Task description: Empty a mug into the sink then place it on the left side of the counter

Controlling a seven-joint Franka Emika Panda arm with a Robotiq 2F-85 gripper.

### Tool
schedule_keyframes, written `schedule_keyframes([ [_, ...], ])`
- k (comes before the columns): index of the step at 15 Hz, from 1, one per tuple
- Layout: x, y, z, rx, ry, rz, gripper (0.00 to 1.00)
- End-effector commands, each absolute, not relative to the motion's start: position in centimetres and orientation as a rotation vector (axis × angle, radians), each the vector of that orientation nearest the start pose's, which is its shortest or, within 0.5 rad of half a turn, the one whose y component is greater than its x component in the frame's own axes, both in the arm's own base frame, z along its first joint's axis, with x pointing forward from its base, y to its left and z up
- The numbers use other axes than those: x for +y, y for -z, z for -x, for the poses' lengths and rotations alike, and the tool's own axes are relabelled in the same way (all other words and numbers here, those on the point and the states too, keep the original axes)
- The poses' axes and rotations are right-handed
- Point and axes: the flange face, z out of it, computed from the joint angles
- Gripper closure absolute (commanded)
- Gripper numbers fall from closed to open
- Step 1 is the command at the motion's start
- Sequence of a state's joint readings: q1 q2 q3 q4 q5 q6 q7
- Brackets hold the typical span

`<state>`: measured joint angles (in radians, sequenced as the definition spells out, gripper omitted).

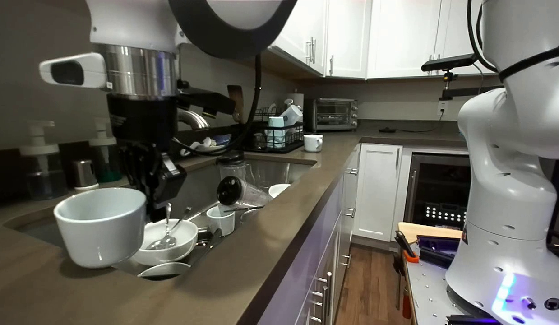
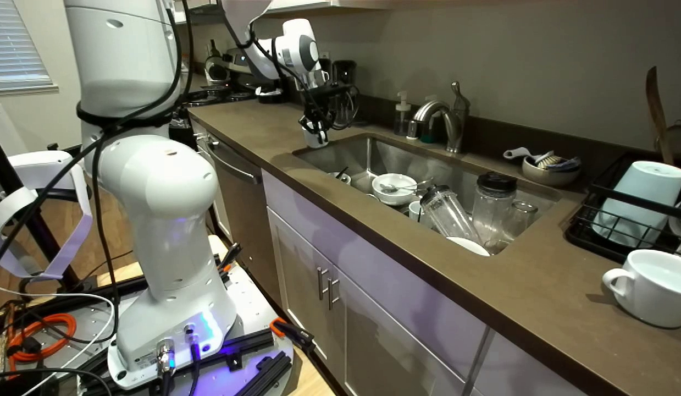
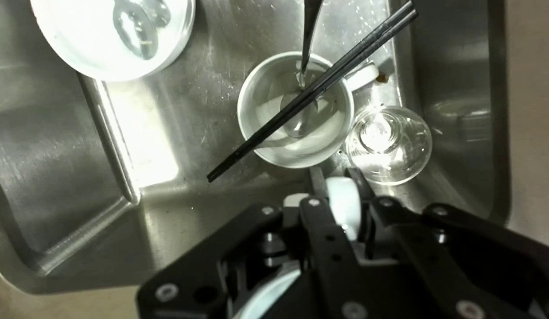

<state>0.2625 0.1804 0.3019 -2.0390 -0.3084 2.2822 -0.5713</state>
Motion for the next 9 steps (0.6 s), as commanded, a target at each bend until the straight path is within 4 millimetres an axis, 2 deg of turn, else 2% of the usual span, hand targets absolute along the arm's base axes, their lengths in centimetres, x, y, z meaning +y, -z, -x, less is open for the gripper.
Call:
schedule_keyframes([
  [1,31.8,-37.6,-50.8,-2.075,0.14,2.557,0.96],
  [9,33.8,-36.7,-50.1,-2.074,0.083,2.479,0.96],
])
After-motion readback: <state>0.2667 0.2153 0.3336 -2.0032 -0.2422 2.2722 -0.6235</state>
